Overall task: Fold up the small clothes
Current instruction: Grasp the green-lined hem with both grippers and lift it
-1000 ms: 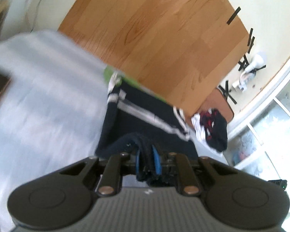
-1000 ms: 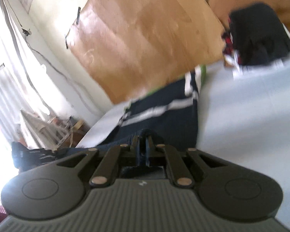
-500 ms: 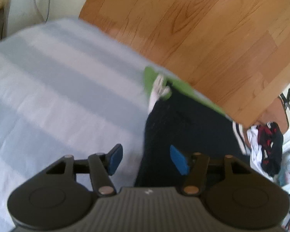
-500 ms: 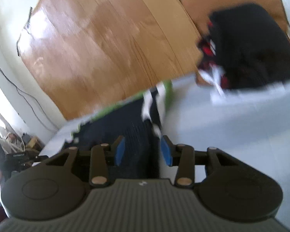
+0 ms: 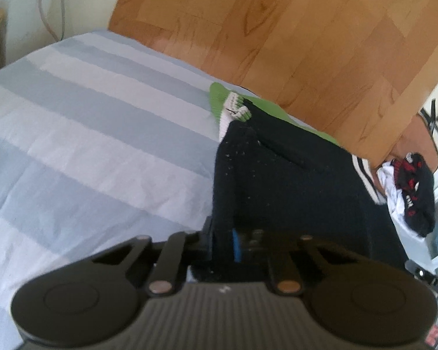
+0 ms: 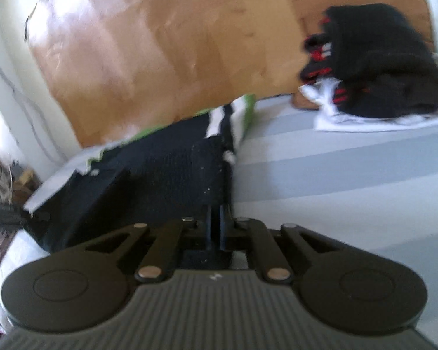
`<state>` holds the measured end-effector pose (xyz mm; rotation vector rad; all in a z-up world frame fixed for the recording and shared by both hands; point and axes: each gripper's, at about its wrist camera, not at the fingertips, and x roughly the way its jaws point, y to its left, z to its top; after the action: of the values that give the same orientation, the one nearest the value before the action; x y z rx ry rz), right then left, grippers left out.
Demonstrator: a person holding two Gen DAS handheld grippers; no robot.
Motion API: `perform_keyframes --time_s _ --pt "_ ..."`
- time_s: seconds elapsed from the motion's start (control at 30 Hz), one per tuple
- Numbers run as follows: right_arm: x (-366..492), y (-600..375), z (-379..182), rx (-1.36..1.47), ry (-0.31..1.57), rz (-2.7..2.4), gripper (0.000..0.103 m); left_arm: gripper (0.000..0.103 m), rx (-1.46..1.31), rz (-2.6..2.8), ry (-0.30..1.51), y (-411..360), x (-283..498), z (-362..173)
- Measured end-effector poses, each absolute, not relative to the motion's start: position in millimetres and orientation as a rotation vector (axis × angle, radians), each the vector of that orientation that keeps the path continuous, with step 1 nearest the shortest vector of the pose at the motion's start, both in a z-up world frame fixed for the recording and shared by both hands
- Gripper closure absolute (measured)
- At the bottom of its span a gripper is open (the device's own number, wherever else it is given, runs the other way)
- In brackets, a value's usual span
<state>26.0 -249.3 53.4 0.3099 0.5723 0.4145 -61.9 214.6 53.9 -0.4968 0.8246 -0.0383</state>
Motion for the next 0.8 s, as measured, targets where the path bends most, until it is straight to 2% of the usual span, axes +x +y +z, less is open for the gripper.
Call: perform_keyframes --time_s 0.13,0.2,0.27,0.33,0.5,0.57,0.6,0.73,0.8 --pt "19.5 -244.0 33.9 0.292 0.640 0.399 0.095 0.091 -0.549 -0.043 0.840 222.9 -63.6 44.4" --pt "18.6 -240.2 34.9 0.275 0.620 0.400 0.094 0.084 -0.539 -0.032 0.846 223.1 -63.7 45.7" --pt "21.9 -244.6 40.3 0.298 0.635 0.412 0.088 0.075 -0.515 -0.017 0.847 223.2 -67.5 48.5" --pt "21.7 -252.4 48.4 0.320 0.614 0.415 0.080 0.072 -0.486 -0.015 0.846 224.5 -72.1 53.4" --pt "42.1 -263.6 80.9 0.260 0.548 0.419 0.080 0.070 -0.385 -0.006 0.792 232.6 -67.2 88.9" --pt "62.8 -261.4 96.4 0.237 0.524 0.449 0.080 0.058 -0.300 0.013 0.747 229.1 -51.4 109.9" --pt "74.5 -257.4 103.7 0.220 0.510 0.472 0.079 0.057 -0.270 0.002 0.723 226.9 -41.0 119.1" --pt "140.7 -221.9 124.9 0.151 0.518 0.597 0.070 0.056 -0.185 -0.049 0.702 208.0 30.9 140.0" --pt "181.6 -199.6 126.0 0.136 0.558 0.628 0.070 0.056 -0.161 -0.083 0.728 193.4 75.2 139.0"
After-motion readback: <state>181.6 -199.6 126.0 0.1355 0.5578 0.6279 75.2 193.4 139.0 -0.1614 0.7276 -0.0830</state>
